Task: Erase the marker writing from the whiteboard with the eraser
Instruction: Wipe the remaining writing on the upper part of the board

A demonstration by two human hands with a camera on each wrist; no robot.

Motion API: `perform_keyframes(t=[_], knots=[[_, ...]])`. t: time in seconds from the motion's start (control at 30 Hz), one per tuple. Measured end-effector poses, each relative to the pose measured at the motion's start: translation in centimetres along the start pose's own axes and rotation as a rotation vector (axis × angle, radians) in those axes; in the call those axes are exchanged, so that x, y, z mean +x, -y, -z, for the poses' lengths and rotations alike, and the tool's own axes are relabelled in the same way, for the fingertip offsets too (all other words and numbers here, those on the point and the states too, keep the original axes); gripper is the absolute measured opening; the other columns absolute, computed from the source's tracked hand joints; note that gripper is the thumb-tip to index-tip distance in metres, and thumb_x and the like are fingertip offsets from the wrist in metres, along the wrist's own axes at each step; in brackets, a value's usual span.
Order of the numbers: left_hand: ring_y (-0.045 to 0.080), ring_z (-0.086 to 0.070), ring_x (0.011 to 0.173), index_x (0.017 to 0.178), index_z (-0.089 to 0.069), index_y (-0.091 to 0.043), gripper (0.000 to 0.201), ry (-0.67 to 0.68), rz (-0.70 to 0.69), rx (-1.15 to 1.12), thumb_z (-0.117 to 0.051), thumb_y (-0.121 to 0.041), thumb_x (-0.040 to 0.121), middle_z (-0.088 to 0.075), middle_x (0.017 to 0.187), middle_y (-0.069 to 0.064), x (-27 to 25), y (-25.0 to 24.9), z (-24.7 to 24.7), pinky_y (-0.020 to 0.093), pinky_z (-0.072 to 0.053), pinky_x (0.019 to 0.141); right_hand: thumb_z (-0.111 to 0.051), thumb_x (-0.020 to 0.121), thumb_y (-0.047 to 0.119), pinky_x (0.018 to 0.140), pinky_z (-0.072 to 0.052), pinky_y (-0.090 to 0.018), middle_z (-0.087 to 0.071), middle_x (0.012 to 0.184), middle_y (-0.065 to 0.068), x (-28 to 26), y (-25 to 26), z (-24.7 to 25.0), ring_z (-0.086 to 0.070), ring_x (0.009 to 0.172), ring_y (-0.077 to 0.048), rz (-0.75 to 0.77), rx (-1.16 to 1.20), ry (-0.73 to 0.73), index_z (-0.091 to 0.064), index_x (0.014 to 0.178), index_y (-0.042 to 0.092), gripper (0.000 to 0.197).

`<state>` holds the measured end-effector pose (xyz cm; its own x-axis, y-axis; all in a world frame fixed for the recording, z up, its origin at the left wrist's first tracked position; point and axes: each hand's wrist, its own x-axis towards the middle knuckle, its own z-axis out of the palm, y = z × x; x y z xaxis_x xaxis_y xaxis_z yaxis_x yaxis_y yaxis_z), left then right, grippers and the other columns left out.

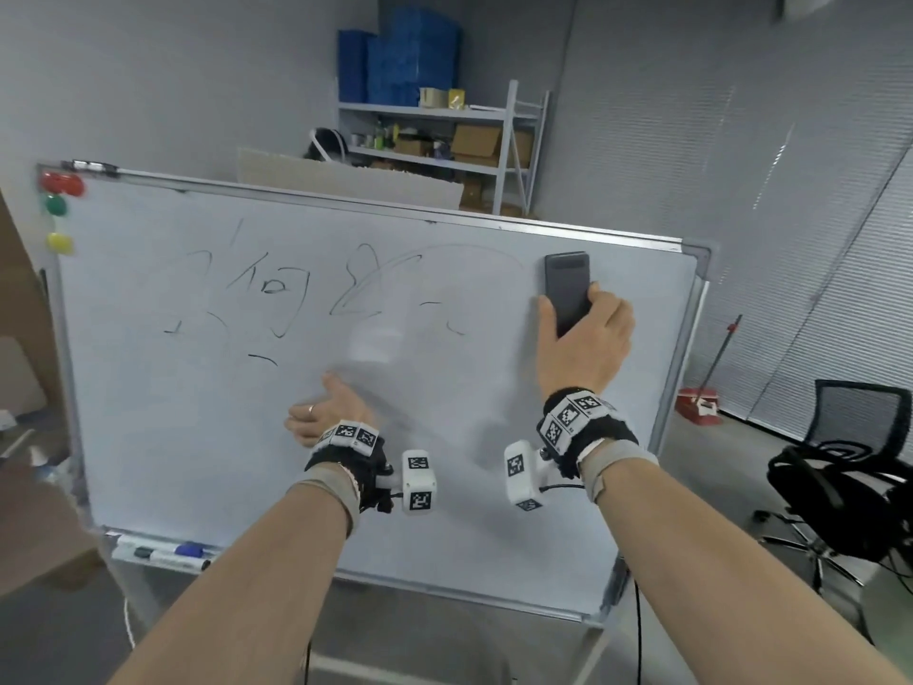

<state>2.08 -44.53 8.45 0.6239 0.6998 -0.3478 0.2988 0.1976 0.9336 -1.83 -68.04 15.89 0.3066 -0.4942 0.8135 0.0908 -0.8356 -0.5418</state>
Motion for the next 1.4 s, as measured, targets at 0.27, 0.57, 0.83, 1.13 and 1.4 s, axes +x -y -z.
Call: perform_keyframes(t=[0.27,0.57,0.83,1.13,1.4], knots=[[0.034,-0.016,0.150,0.157,-0.019,-0.011,0.077,0.086,-0.004,0.082,-0.033,-0.058,0.098,-0.016,0.163,0.013,1.9,0.7,1.9,0.042,-0.006,0.121,-0.084,0.069,0.051,0.078,-0.040,-0.040,-0.057,0.107,-0.003,-7.0,4.6,-3.9,-0.053,0.094,-0.029,0.450,-0.006,0.493,-0.059,0.106,0.024,0.053],[0.034,-0.025,0.145,0.153,-0.025,-0.005,0.076,-0.096,-0.066,0.005,-0.048,-0.047,0.094,-0.018,0.162,0.012,-0.4,1.9,-0.6,0.039,-0.016,0.120,-0.081,0.077,0.053,0.079,-0.044,-0.040,-0.058,0.106,-0.007,-7.0,-1.3,-0.2,-0.053,0.096,-0.030,0.264,-0.048,0.340,-0.056,0.107,0.015,0.055],[0.030,-0.019,0.149,0.155,-0.020,-0.007,0.077,-0.093,-0.117,0.031,-0.049,-0.042,0.094,-0.015,0.164,0.008,-4.5,3.6,-3.9,0.035,-0.019,0.116,-0.071,0.086,0.055,0.083,-0.052,-0.047,-0.052,0.114,-0.011,-6.8,-9.6,6.2,-0.054,0.104,-0.033,-0.210,-0.105,0.203,-0.051,0.116,0.005,0.061],[0.034,-0.025,0.145,0.151,-0.028,-0.004,0.072,-0.161,-0.085,-0.023,-0.051,-0.039,0.092,-0.021,0.161,0.012,-0.1,0.7,-1.0,0.035,-0.018,0.116,-0.074,0.084,0.053,0.076,-0.052,-0.043,-0.053,0.110,-0.011,-4.9,-2.2,1.5,-0.053,0.100,-0.032,-0.024,-0.007,0.150,-0.055,0.114,0.004,0.060],[0.033,-0.027,0.143,0.146,-0.034,0.000,0.069,-0.157,0.004,-0.092,-0.049,-0.040,0.092,-0.025,0.158,0.015,3.6,-2.3,0.7,0.039,-0.018,0.118,-0.072,0.078,0.057,0.081,-0.038,-0.041,-0.057,0.102,-0.007,0.4,6.5,-3.5,-0.053,0.096,-0.030,0.046,0.024,0.019,-0.059,0.110,0.014,0.055]])
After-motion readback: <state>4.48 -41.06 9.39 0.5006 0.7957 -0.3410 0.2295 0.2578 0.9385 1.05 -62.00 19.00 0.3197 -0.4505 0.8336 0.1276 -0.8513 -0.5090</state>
